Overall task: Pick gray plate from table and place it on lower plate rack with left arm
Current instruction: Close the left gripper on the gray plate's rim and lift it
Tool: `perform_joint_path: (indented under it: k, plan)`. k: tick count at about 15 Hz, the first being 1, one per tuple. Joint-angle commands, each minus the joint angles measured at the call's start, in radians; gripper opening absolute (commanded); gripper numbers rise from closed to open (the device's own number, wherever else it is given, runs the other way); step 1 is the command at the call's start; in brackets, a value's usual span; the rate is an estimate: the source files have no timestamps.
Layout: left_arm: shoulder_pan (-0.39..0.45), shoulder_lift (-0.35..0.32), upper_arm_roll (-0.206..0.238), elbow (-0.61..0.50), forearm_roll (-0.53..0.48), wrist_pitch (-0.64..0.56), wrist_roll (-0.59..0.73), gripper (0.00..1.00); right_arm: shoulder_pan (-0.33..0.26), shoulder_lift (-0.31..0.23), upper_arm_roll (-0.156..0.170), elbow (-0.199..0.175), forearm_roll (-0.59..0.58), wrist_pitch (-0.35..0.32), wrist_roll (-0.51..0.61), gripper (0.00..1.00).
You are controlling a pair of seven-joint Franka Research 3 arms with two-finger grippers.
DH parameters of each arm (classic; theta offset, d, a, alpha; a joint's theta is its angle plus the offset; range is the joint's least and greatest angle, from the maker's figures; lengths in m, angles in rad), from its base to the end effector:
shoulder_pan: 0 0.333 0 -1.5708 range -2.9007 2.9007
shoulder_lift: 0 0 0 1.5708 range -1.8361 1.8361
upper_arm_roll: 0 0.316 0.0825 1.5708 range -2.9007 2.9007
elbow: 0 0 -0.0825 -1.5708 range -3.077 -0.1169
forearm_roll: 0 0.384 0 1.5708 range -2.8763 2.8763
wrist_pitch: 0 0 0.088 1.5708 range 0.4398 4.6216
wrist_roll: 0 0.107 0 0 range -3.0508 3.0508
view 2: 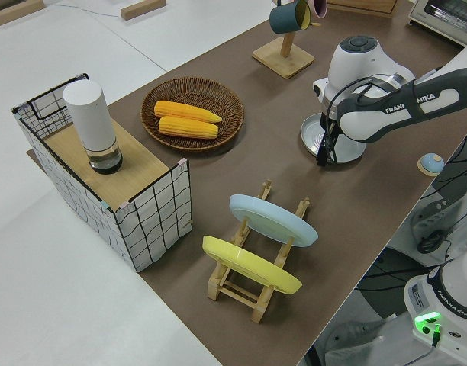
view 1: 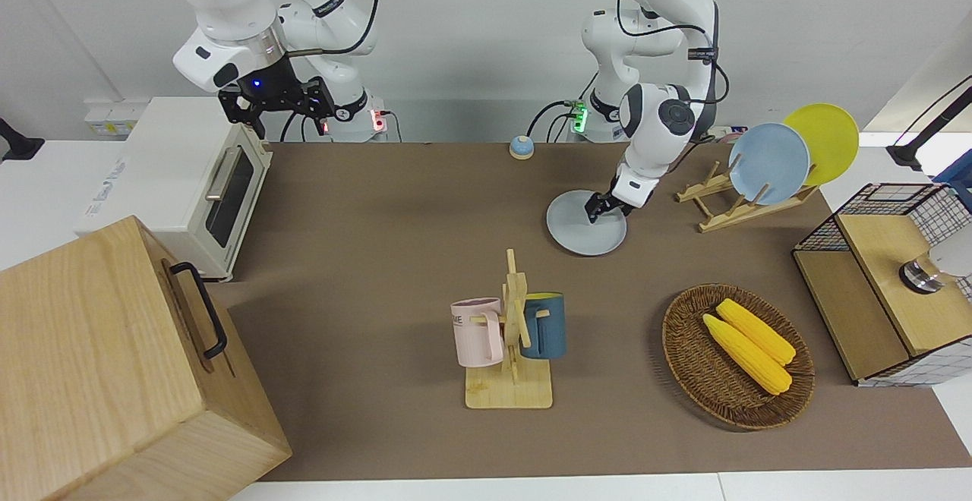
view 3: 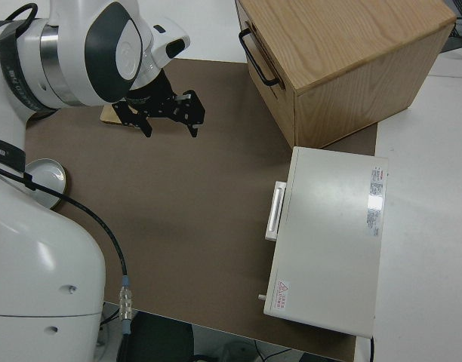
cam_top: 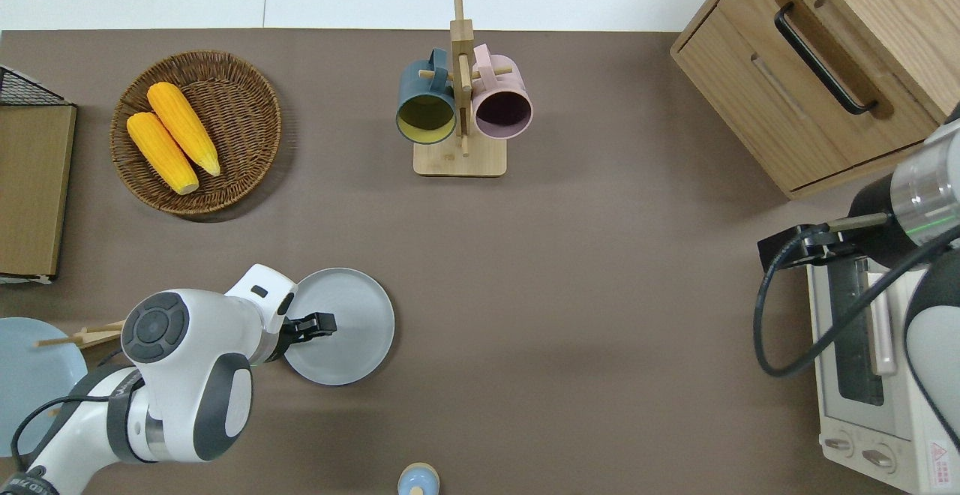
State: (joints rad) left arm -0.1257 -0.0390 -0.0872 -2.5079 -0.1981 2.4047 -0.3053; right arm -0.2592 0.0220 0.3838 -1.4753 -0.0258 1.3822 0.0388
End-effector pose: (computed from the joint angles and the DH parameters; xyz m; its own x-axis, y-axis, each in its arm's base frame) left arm 0.4444 -0.0973 0.2906 0.9662 0.2353 -0.1053 0.2450 -0.9652 0.0919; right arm 0.5375 0.0615 0.6421 0.9904 0.0809 -0.1125 0.0839 -0.9962 0.0219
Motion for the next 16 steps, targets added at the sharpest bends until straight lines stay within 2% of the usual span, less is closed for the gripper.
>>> perform_joint_path:
  k: [1, 2, 3, 5, 16]
  plan:
    - [-0.006, 0.002, 0.003, -0.006, -0.009, 0.014, -0.012, 0.38, -0.023, -0.002, 0.021, 0.007, -0.005, -0.011, 0.012, 0.983]
    - [-0.006, 0.002, 0.003, -0.006, -0.009, 0.008, -0.011, 0.17, -0.023, -0.002, 0.021, 0.007, -0.005, -0.012, 0.012, 0.983]
    - [-0.006, 0.002, 0.003, -0.006, -0.009, 0.005, -0.011, 0.14, -0.023, -0.002, 0.021, 0.007, -0.005, -0.011, 0.012, 0.983]
    - [-0.006, 0.002, 0.003, -0.006, -0.009, 0.004, -0.011, 0.00, -0.023, -0.002, 0.020, 0.007, -0.005, -0.012, 0.012, 0.983]
    - [-0.006, 0.002, 0.003, -0.005, 0.000, 0.004, -0.009, 0.00, -0.023, -0.002, 0.021, 0.007, -0.005, -0.011, 0.012, 0.983]
